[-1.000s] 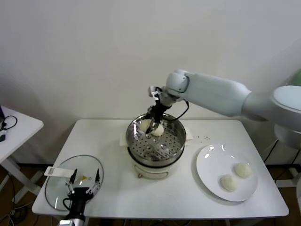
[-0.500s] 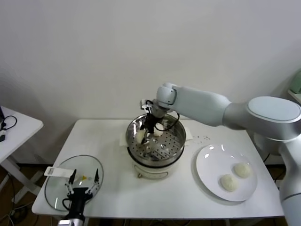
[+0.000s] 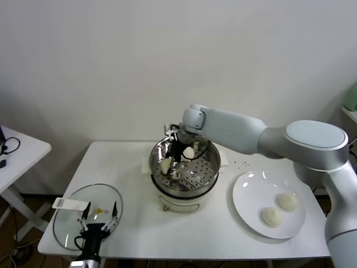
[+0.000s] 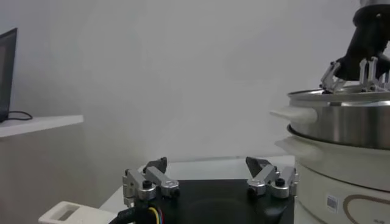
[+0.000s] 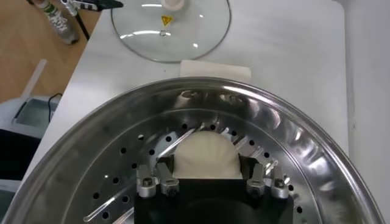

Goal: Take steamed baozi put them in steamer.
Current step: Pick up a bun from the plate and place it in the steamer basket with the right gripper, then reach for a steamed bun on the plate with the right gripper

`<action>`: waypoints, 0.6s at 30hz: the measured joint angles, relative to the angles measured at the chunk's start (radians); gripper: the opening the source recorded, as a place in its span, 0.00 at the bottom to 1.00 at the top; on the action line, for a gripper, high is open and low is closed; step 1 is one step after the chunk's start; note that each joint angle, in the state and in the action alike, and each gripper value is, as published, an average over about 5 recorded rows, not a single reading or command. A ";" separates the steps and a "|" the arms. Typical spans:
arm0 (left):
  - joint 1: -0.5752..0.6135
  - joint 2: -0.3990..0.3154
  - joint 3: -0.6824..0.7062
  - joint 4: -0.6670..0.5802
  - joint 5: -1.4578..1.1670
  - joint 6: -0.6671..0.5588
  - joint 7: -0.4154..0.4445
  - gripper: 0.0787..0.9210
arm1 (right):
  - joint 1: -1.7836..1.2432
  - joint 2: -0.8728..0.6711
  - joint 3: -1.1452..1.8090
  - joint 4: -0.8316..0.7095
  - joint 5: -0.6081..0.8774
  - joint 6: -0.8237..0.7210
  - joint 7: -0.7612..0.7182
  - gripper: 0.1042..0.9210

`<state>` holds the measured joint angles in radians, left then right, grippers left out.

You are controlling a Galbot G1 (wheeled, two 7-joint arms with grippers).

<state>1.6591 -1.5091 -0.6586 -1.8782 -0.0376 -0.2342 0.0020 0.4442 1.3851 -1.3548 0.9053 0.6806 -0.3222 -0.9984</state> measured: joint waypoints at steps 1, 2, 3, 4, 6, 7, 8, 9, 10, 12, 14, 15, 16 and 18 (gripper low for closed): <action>0.000 0.000 0.000 0.000 0.000 0.000 0.000 0.88 | -0.001 0.000 0.000 0.000 -0.002 0.001 0.001 0.75; 0.000 0.000 0.000 0.000 0.000 0.000 0.000 0.88 | -0.001 0.000 0.001 0.000 -0.003 0.003 0.002 0.77; -0.001 0.000 0.000 0.000 0.000 0.000 0.000 0.88 | -0.002 0.000 0.001 0.000 -0.005 0.004 0.002 0.80; -0.001 0.000 0.000 0.000 0.000 0.000 0.000 0.88 | -0.001 -0.001 0.002 0.000 -0.005 0.006 0.002 0.83; -0.001 0.000 0.000 0.001 0.000 0.000 0.000 0.88 | 0.001 -0.003 0.003 0.002 -0.004 0.008 0.001 0.86; 0.000 0.000 0.000 0.001 0.000 0.000 0.000 0.88 | 0.003 -0.005 0.003 0.004 -0.003 0.010 -0.001 0.87; 0.000 0.000 0.000 0.001 -0.001 0.000 0.000 0.88 | 0.006 -0.008 0.002 0.007 -0.001 0.010 -0.003 0.87; 0.000 0.000 -0.001 0.001 -0.001 0.000 0.000 0.88 | 0.010 -0.011 0.000 0.010 0.002 0.011 -0.005 0.88; 0.000 0.000 -0.001 0.001 -0.001 0.000 -0.001 0.88 | 0.015 -0.014 -0.002 0.014 0.005 0.011 -0.008 0.88; -0.001 0.000 -0.001 0.002 -0.002 0.000 -0.001 0.88 | 0.027 -0.024 -0.007 0.025 0.014 0.011 -0.015 0.88; -0.001 0.000 -0.001 0.002 -0.002 0.000 -0.001 0.88 | 0.044 -0.037 -0.013 0.040 0.025 0.012 -0.023 0.88; -0.001 0.000 -0.001 0.002 -0.002 0.000 -0.001 0.88 | 0.054 -0.046 -0.016 0.050 0.031 0.014 -0.027 0.88; -0.001 0.000 -0.001 0.002 -0.002 0.001 -0.001 0.88 | 0.066 -0.056 -0.020 0.061 0.037 0.015 -0.032 0.88; -0.002 0.000 -0.001 0.002 -0.002 0.002 -0.001 0.88 | 0.097 -0.082 -0.033 0.089 0.052 0.020 -0.044 0.88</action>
<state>1.6574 -1.5088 -0.6592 -1.8763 -0.0394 -0.2325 0.0009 0.5409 1.3027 -1.3873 0.9942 0.7321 -0.3026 -1.0425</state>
